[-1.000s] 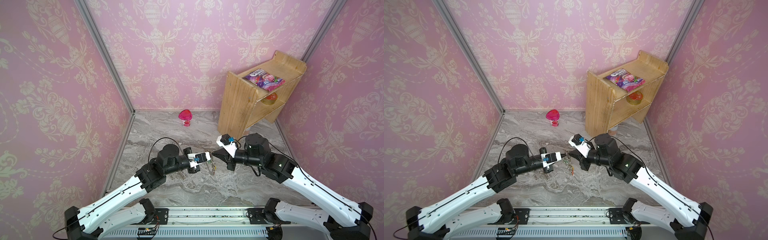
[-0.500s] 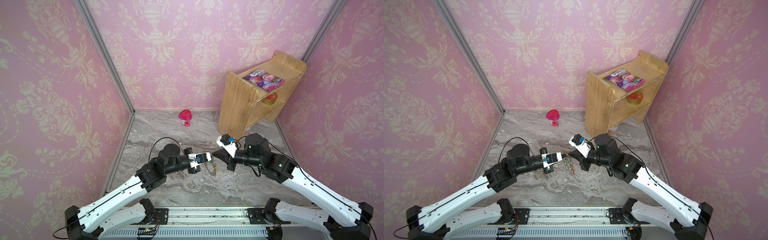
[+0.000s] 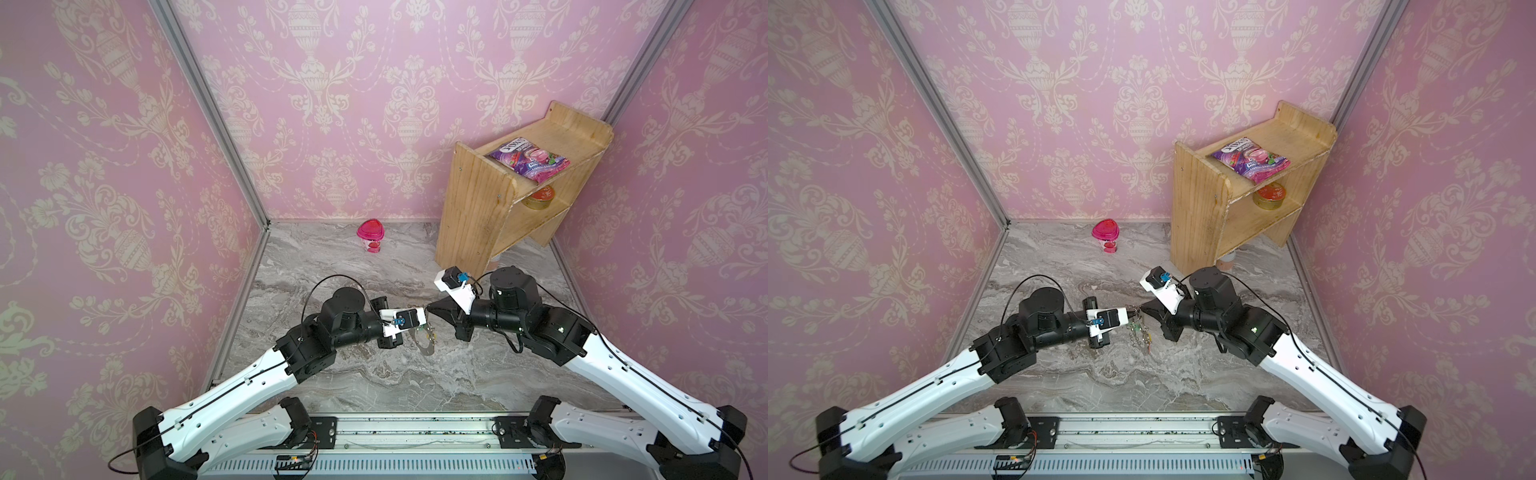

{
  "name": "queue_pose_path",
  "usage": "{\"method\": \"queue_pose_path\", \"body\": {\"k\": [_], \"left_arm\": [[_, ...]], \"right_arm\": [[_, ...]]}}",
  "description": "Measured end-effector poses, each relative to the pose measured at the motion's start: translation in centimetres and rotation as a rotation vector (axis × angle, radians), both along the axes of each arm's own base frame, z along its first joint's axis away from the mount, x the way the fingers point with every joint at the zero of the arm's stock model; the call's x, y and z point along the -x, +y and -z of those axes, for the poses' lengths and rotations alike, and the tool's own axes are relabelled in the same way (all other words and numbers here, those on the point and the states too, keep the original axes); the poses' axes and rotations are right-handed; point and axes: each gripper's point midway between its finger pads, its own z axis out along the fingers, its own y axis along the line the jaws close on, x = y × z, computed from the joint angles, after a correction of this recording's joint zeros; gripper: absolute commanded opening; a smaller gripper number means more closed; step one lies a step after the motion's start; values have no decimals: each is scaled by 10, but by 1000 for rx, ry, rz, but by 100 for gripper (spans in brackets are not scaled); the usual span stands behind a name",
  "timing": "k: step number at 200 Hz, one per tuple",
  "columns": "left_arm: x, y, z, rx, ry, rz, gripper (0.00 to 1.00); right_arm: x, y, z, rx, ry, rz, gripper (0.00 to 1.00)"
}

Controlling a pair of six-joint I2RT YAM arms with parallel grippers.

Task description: Put the keys on the keyring

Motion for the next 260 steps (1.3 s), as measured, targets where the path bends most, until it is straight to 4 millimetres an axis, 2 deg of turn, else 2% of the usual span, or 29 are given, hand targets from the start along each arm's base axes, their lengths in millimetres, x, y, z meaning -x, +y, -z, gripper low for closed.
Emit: {"method": "queue_pose_path", "body": {"k": [48, 160, 173, 185, 208, 260], "left_arm": [[0, 0, -1, 3, -3, 0, 0], [8, 10, -21, 86, -64, -2, 0], [8, 10, -22, 95, -68, -2, 0], [8, 11, -22, 100, -69, 2, 0], [16, 9, -28, 127, -76, 46, 0], [23, 9, -34, 169, -41, 117, 0]], "right_arm": [[0, 0, 1, -3, 21, 10, 0], [7, 9, -12, -85, 73, -42, 0], [7, 10, -13, -94, 80, -42, 6], [8, 10, -12, -95, 85, -41, 20], [1, 4, -6, -80, 99, -3, 32], [10, -18, -10, -44, 52, 34, 42]]}}
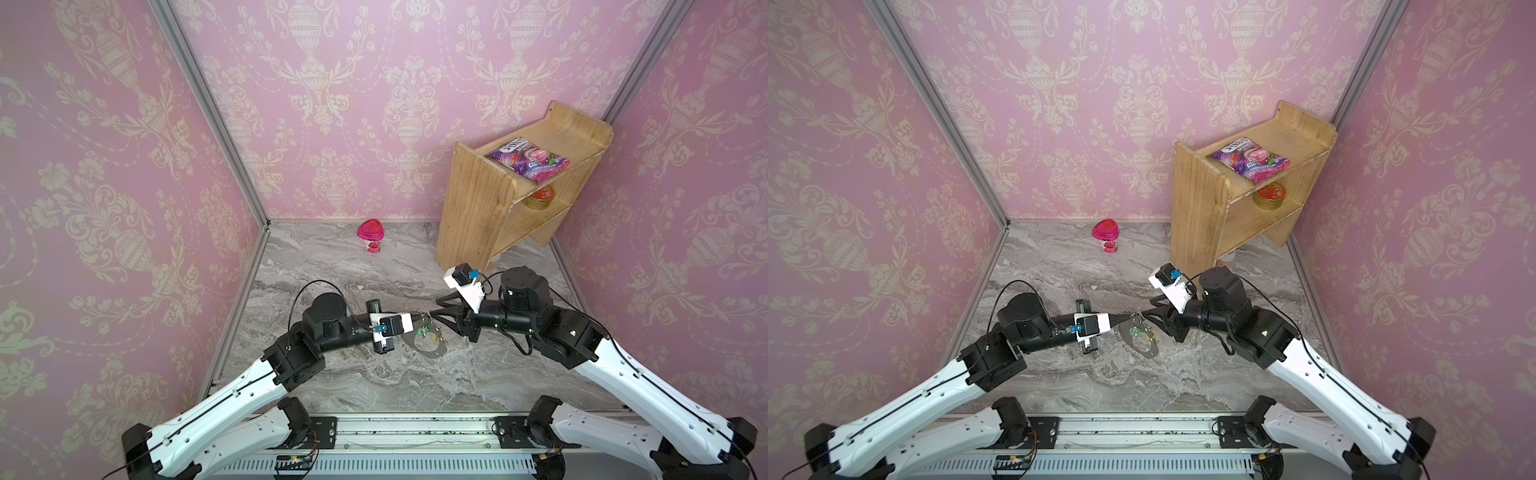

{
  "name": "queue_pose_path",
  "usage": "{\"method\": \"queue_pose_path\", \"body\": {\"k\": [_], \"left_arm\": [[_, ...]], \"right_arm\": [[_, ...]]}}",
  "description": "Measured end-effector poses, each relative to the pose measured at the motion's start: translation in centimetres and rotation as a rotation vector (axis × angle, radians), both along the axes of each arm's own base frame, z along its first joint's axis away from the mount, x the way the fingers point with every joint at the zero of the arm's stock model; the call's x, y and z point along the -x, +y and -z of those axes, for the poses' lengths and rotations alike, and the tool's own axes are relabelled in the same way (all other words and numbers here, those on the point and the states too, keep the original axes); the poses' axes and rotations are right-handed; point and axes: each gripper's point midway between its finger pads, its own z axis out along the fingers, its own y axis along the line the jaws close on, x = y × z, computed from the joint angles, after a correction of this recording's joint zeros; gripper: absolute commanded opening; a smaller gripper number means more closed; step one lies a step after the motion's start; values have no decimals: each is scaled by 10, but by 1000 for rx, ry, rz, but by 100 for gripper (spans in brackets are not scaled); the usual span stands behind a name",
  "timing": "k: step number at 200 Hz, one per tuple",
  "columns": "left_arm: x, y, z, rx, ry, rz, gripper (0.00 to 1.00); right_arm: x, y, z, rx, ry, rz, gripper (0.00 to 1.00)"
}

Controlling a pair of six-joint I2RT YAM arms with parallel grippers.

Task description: Put the keys on the keyring

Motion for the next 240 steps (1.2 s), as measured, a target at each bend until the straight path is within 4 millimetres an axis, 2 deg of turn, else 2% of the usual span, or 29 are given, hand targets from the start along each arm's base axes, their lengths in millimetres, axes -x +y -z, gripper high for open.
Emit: {"method": "queue_pose_path", "body": {"k": [40, 114, 148, 175, 240], "left_arm": [[4, -3, -10, 59, 42, 66, 0], [6, -21, -21, 146, 131, 182, 0], [5, -30, -16, 152, 174, 231, 0], [2, -29, -18, 174, 185, 242, 0], [3, -26, -25, 214, 168, 262, 0]], "right_arm": [[9, -16, -6, 35, -45, 10, 48], [29, -32, -30, 11, -170, -28, 48], [31, -28, -38, -9, -209, -60, 45], [32, -23, -39, -21, -206, -83, 43], [37, -8, -46, -77, -157, -153, 28]]}}
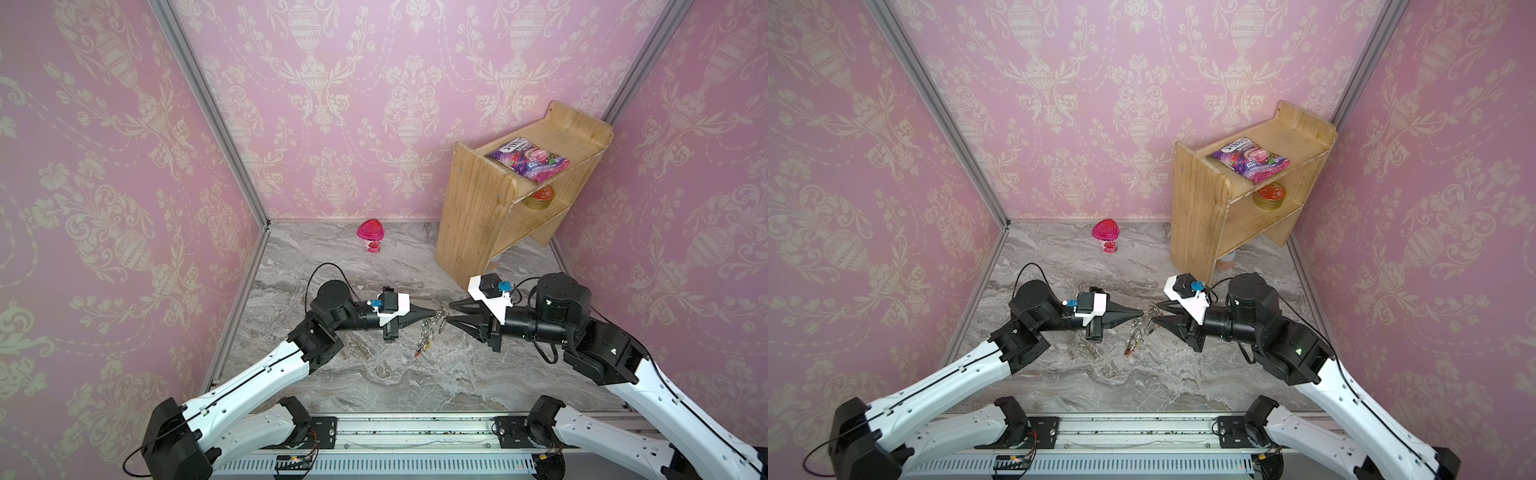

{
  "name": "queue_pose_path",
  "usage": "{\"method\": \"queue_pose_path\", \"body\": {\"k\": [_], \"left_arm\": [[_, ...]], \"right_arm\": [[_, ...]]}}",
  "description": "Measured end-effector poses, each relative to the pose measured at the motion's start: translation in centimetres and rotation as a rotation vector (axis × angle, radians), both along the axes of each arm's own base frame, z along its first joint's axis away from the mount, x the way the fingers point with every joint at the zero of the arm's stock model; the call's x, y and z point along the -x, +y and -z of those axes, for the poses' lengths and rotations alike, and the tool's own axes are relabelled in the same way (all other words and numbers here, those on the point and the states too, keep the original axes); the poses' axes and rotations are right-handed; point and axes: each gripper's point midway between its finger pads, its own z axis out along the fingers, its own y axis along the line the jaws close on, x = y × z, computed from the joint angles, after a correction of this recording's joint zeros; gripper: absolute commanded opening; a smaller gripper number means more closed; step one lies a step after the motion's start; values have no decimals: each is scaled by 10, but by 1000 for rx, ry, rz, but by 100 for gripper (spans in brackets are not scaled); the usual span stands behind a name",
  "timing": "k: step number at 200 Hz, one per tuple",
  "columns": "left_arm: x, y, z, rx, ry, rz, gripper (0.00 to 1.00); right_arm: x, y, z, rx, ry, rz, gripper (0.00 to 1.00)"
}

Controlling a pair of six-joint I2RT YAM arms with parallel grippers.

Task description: Put the keys on the keyring

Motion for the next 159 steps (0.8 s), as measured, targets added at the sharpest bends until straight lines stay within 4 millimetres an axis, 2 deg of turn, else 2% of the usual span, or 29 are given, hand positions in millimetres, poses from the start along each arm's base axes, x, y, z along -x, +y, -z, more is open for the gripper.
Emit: {"method": "queue_pose_path", "body": {"k": [29, 94, 123, 159], "left_arm": [[1, 0, 0, 7, -5, 1, 0], [3, 4, -5, 27, -26, -2, 0], [3, 4, -7, 38, -34, -3, 0], [2, 5, -7, 39, -27, -7, 0]], "right_arm": [[-2, 4, 4, 0, 34, -5, 23], [-2, 4, 3, -9, 51, 1, 20], [-1, 3, 1, -19, 60, 5, 8], [2, 4, 2, -26, 73, -10, 2]]}}
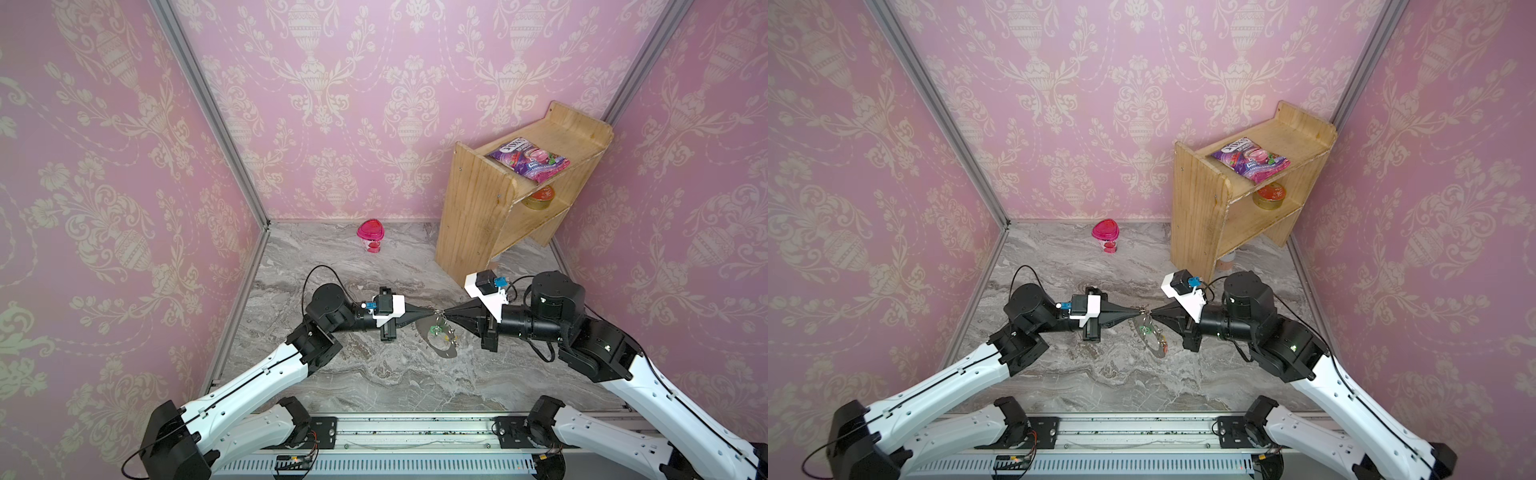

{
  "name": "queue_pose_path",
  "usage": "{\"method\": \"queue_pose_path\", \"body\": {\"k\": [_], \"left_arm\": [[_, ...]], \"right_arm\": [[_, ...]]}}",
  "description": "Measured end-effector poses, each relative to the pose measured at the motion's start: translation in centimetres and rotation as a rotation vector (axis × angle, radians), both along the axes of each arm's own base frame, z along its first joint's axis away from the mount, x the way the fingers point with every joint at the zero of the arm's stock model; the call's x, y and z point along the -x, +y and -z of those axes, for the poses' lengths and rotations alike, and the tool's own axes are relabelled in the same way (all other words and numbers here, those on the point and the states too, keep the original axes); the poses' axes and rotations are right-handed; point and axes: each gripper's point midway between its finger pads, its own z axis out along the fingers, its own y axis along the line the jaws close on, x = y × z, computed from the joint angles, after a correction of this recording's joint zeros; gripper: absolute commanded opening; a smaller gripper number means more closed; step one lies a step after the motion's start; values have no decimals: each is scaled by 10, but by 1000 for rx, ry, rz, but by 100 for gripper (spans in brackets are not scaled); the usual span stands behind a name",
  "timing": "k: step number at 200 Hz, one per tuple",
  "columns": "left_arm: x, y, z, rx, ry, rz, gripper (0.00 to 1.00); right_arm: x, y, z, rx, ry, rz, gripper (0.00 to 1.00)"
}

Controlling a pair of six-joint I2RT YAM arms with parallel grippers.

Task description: Put the keys on the keyring

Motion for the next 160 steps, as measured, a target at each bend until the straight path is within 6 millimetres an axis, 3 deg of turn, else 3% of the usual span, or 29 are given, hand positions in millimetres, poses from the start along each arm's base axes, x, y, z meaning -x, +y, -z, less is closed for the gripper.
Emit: {"method": "queue_pose_path", "body": {"k": [102, 160], "left_arm": [[0, 1, 1, 15, 15, 0, 0], [1, 2, -6, 42, 16, 4, 0]], "right_arm": [[1, 7, 10, -39, 46, -23, 0], [-2, 6, 11, -44, 52, -3, 23]]}}
